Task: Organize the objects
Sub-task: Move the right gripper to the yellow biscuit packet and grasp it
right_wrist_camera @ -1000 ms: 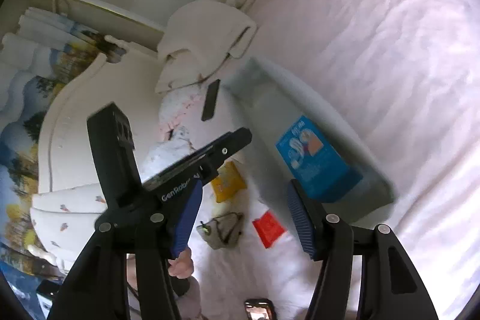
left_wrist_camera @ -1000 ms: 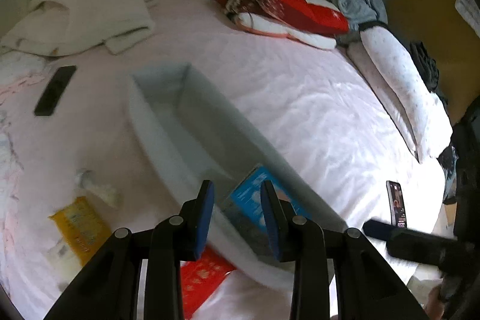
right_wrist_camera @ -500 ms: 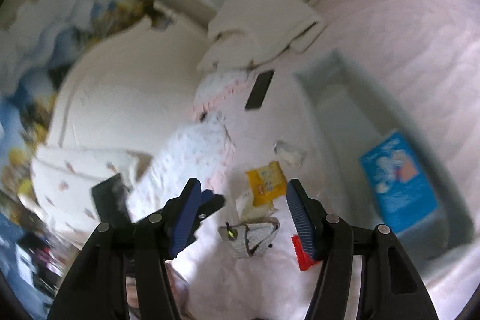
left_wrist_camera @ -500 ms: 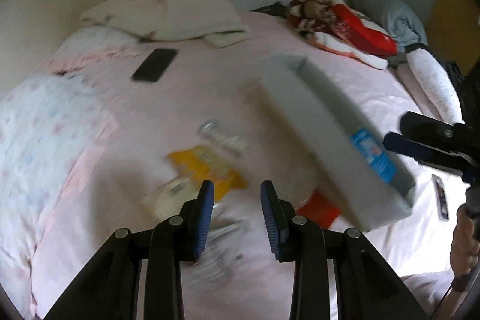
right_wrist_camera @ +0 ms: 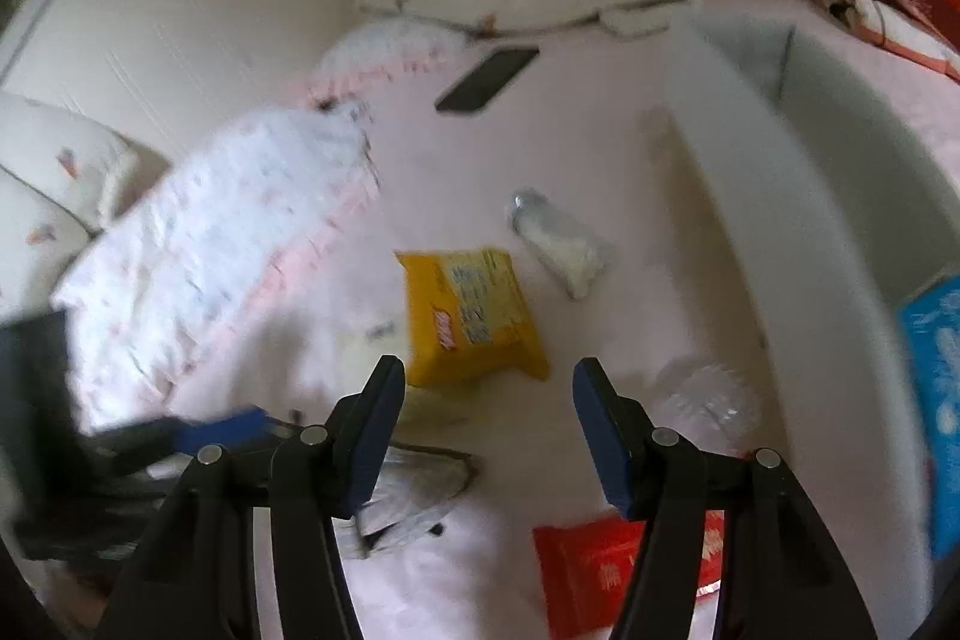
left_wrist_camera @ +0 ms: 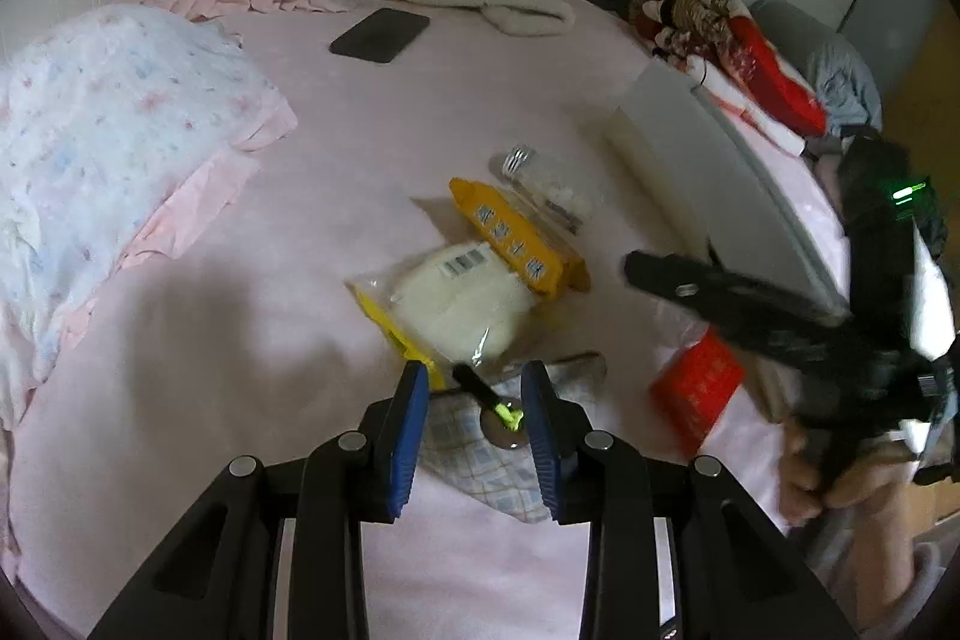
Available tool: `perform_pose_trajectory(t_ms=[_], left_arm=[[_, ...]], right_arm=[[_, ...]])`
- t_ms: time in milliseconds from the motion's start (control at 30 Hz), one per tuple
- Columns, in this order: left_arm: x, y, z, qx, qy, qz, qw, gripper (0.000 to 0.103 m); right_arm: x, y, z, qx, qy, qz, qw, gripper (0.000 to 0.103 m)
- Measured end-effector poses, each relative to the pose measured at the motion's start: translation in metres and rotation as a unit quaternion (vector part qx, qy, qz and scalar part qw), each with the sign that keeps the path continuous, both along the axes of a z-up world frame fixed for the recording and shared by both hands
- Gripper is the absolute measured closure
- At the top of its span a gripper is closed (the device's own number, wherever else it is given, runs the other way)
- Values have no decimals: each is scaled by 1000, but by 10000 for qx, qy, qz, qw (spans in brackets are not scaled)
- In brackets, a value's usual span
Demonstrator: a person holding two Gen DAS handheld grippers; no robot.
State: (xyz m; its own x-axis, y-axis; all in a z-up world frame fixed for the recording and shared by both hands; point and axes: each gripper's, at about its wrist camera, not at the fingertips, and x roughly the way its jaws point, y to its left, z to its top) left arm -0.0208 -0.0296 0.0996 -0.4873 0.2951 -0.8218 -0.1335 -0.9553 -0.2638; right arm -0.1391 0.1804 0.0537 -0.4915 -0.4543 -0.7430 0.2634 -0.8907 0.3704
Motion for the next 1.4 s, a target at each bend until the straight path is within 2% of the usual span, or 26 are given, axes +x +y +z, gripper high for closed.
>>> perform_pose_trajectory(t_ms=[100, 267, 433, 533, 600, 767, 833, 900, 1000, 1067, 1133, 1267, 1400], left_arm=[[-3, -8, -2, 238, -115, 49, 9996, 72], [-5, -13, -7, 196, -194, 113, 9996, 72], [-12, -7, -13, 80, -193, 62, 9998, 72], [-15, -5, -17, 176, -196, 54, 9996, 72], [-16, -3, -19, 216, -182, 61, 9996, 72], [-19, 3, -25, 241, -268, 21, 9993, 72], [-19, 6, -27, 180, -267, -12, 9995, 72], [-20, 7, -29, 176, -287, -37, 9994, 72], [-21, 10, -33, 137, -327, -64, 9994, 72], [-21, 12, -33, 111, -318, -77, 9994, 72], [-21, 11, -32, 118, -279, -92, 9995, 72], [-19, 12, -26, 164, -172, -109, 9997, 72], [-19, 14, -16, 217, -5, -124, 9997, 72]], right_arm=[[-10, 1, -10, -265, 0, -113, 9996, 44], [-23, 4, -14, -689, 247, -178, 9972, 44], [-40, -13, -25, -554, 231, 131, 9981, 42], [-47, -22, -41, -471, 90, 208, 9986, 40], [-51, -20, -46, -540, 196, -22, 9983, 29], [-58, -21, -52, -702, 78, -107, 9974, 29], [-56, -24, -51, -841, -22, 46, 9964, 28], [-56, -37, -51, -620, -160, 355, 9973, 26], [-50, -53, -53, -81, 72, 595, 9982, 26], [-48, -50, -55, -141, 166, 629, 9978, 26], [-52, -43, -58, -410, -41, 576, 9975, 27], [-49, -31, -48, -892, -139, 419, 9950, 27], [-32, -31, -17, -1029, 277, 416, 9934, 27]])
